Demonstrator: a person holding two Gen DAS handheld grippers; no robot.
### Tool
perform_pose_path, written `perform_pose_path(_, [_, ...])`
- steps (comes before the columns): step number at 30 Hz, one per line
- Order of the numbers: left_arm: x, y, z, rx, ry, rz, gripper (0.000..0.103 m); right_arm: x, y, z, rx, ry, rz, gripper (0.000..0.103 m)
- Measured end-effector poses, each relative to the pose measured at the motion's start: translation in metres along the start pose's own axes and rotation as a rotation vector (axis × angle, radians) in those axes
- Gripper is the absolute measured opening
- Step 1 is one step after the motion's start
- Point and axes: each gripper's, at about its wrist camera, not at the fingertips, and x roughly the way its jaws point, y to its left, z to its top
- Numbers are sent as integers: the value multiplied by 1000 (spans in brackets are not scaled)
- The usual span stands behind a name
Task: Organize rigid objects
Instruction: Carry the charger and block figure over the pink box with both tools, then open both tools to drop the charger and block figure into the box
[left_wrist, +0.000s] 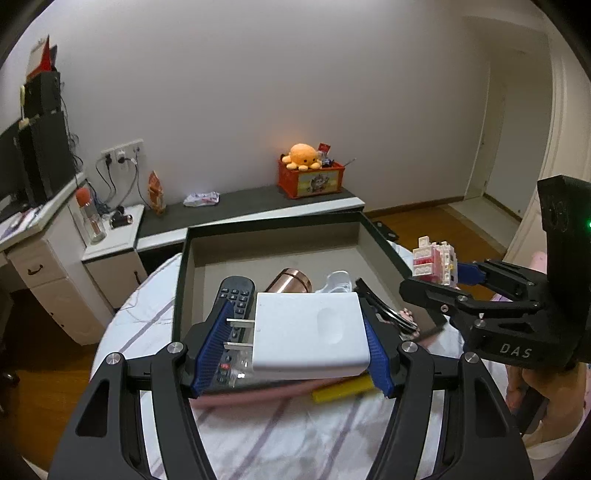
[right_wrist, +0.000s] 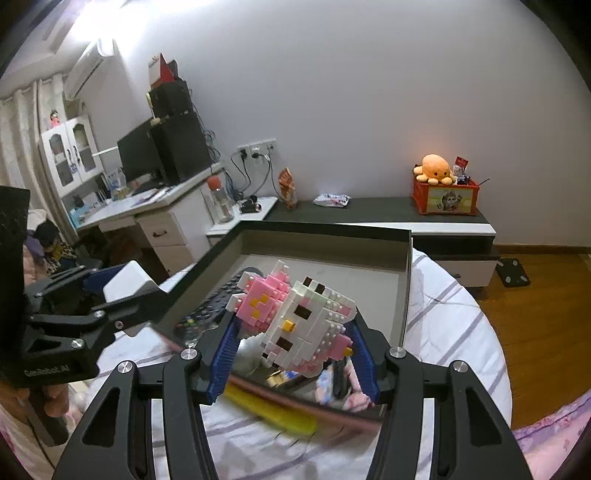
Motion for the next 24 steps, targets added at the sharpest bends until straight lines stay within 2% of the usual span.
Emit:
perform_pose_path(9, [61, 17, -8, -20, 107, 42, 67, 51, -17, -3, -4, 89, -23, 57])
perform_pose_path(17, [80, 22, -23, -38, 162, 41, 67, 66, -9, -11, -26, 117, -32, 57])
perform_pose_path(21, [79, 25, -26, -66, 163, 29, 68, 66, -4, -15, -42, 113, -62, 58])
perform_pose_path(22, [77, 25, -27, -74, 161, 28, 68, 66, -4, -15, -38, 110, -67, 59])
perform_pose_path(24, [71, 25, -26, -88, 152, 32, 71, 63, -3, -15, -35, 105, -59, 71])
